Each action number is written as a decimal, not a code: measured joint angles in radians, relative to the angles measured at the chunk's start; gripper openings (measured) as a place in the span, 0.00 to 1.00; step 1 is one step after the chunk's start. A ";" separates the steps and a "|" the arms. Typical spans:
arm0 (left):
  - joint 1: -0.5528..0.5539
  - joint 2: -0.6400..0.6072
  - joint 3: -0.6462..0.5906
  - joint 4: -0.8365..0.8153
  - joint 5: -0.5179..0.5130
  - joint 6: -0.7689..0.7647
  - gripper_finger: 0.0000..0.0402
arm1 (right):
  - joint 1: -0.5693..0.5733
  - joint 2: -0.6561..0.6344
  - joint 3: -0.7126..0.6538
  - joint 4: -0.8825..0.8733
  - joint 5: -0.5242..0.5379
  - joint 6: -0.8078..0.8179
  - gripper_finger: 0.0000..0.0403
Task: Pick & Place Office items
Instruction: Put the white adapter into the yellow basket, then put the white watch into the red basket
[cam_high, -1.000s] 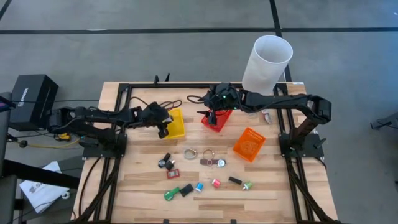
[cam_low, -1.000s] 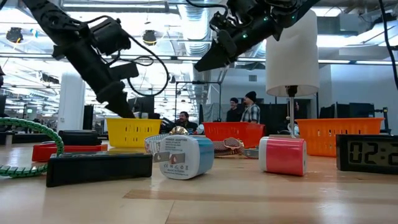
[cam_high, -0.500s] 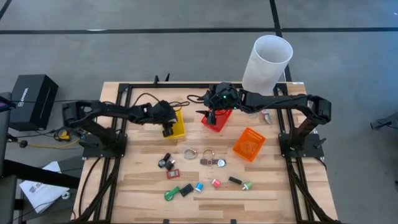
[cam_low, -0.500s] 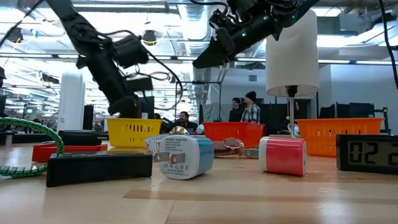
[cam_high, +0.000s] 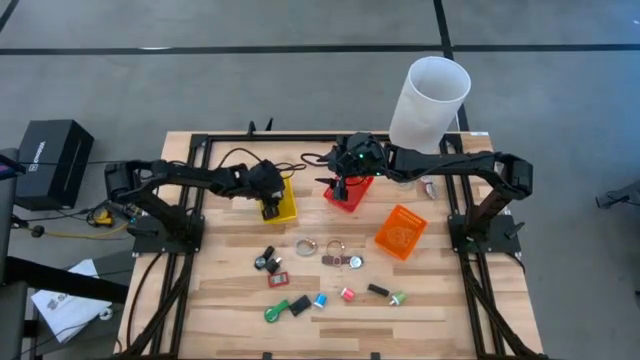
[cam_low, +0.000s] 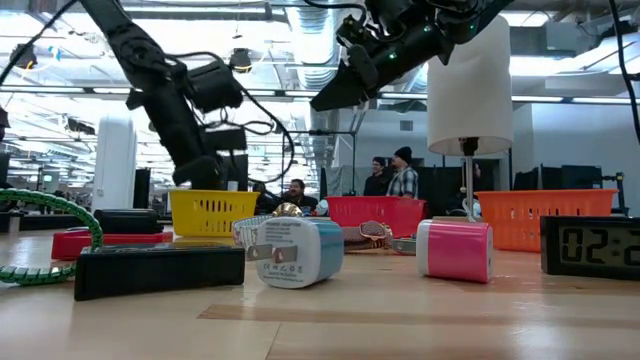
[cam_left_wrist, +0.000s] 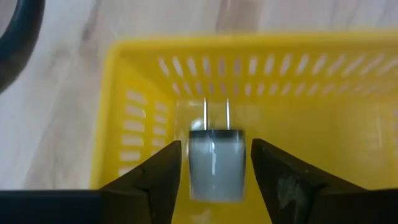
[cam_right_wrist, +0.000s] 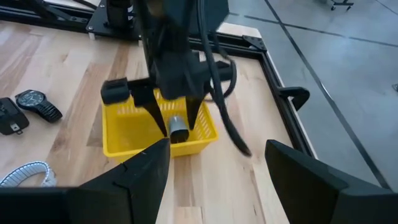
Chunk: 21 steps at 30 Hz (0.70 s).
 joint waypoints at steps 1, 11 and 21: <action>0.000 -0.023 -0.001 -0.017 0.000 0.000 0.50 | 0.001 0.000 0.000 0.000 0.000 0.000 0.63; -0.014 -0.310 -0.001 -0.036 0.004 -0.006 0.51 | 0.070 0.000 0.000 -0.042 -0.002 0.002 0.63; -0.026 -0.435 -0.003 -0.035 0.008 -0.036 0.48 | 0.231 0.000 0.000 -0.066 -0.003 0.055 0.63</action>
